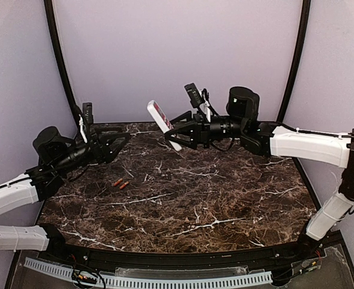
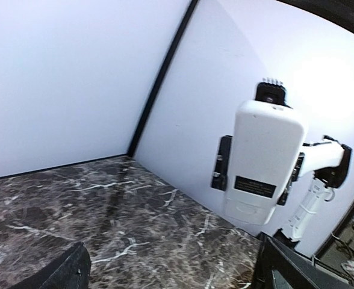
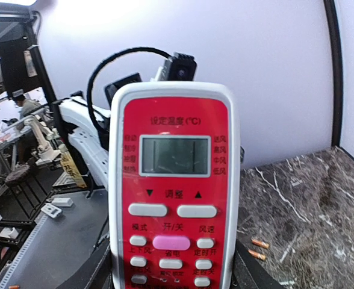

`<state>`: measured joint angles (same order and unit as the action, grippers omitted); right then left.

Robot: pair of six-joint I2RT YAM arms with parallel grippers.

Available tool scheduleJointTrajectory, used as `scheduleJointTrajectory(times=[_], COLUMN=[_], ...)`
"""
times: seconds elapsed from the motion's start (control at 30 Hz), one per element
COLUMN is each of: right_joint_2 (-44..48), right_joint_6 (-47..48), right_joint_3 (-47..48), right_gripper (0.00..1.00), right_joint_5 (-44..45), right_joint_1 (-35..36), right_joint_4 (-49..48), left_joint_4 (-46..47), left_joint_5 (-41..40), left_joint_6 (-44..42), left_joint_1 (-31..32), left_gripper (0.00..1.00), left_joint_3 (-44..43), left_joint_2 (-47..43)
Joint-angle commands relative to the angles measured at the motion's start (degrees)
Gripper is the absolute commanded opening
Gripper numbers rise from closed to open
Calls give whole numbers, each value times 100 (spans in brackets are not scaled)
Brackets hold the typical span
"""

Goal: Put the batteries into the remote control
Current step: Pass from the right arm to the left

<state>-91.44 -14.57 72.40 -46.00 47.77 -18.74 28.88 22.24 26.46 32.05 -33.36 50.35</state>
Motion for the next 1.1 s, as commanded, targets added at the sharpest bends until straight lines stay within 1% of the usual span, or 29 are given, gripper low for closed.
scheduleJointTrajectory(times=[0.0,0.03,0.13,0.23,0.4,0.5,0.6,0.73,0.83,1.07], right_joint_2=[275,271,203,68,-121,-153,-163,-205,-237,-257], right_joint_6=[-887,-1106,-1860,-2326,-2782,-2807,-2815,-2874,-2955,-2990], right_joint_3=[-407,-482,-692,-770,-897,-981,-1035,-1046,-1067,-1115], right_gripper=[38,36,36,35,33,33,32,31,31,31], right_joint_5=[-1045,-1198,-1481,-1569,-1550,-1467,-1418,-1415,-1437,-1432], right_joint_1=[-22,-59,-158,-195,-198,-195,-197,-193,-189,-189], right_joint_4=[-1821,-2149,-3081,-3551,-4160,-4275,-4309,-4417,-4529,-4653], left_joint_4=[1085,1190,1403,1595,1524,1580,1408,1348,1360,1339], left_joint_5=[515,496,437,307,182,72,-47,-108,-154,-280], left_joint_6=[-227,-241,-275,-290,-371,-426,-578,-679,-711,-717], left_joint_1=[699,904,1169,1358,1610,1735,1925,2084,2138,2183], left_gripper=[100,100,100,100,100,100,96,95,94,88], left_joint_3=[-442,-495,-695,-845,-1280,-1377,-1570,-1757,-1849,-2019], left_joint_2=[469,556,917,1155,1484,1596,1664,1843,1930,2125])
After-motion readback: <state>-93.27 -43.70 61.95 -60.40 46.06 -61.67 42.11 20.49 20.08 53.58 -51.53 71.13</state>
